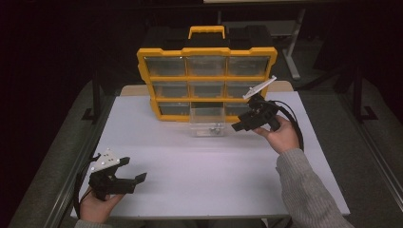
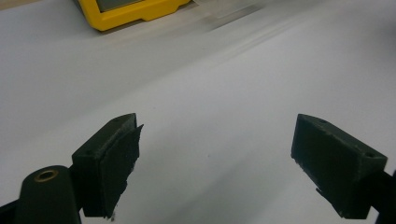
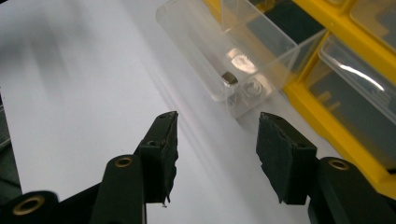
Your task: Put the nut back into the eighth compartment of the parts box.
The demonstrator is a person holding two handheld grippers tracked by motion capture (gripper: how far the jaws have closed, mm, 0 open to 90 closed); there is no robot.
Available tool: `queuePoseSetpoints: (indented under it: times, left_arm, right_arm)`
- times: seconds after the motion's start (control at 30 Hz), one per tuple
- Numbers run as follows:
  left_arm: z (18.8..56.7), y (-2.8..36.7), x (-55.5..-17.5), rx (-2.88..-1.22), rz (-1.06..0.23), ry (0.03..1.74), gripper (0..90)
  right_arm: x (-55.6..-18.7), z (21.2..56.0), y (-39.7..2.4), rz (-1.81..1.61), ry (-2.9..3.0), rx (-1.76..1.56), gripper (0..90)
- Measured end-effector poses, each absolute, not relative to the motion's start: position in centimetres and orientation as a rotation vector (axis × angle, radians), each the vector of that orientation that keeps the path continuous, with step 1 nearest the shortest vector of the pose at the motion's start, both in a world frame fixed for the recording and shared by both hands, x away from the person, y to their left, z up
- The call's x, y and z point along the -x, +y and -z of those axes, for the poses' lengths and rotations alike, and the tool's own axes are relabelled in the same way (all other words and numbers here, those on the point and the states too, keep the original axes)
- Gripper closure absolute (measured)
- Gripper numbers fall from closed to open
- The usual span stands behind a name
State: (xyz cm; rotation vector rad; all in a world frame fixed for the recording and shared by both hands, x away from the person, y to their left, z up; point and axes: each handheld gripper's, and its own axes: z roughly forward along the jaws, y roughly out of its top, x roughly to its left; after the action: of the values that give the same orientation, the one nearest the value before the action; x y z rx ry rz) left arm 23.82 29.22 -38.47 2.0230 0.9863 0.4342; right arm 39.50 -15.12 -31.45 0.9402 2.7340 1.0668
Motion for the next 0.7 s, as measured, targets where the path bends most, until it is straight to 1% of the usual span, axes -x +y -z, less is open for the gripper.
queuePoseSetpoints:
  times: [0.37, 0.7]
  left_arm:
    - [38.5, 29.2, -23.9, -2.047, -0.436, 0.975, 14.8]
    - [38.8, 29.0, -23.9, -2.033, -0.426, 0.974, 14.8]
  right_arm:
    - [-37.3, 32.9, -17.6, -1.087, 2.694, -0.983, 39.6]
    - [-35.7, 34.4, -18.9, -1.092, 2.670, -1.028, 32.6]
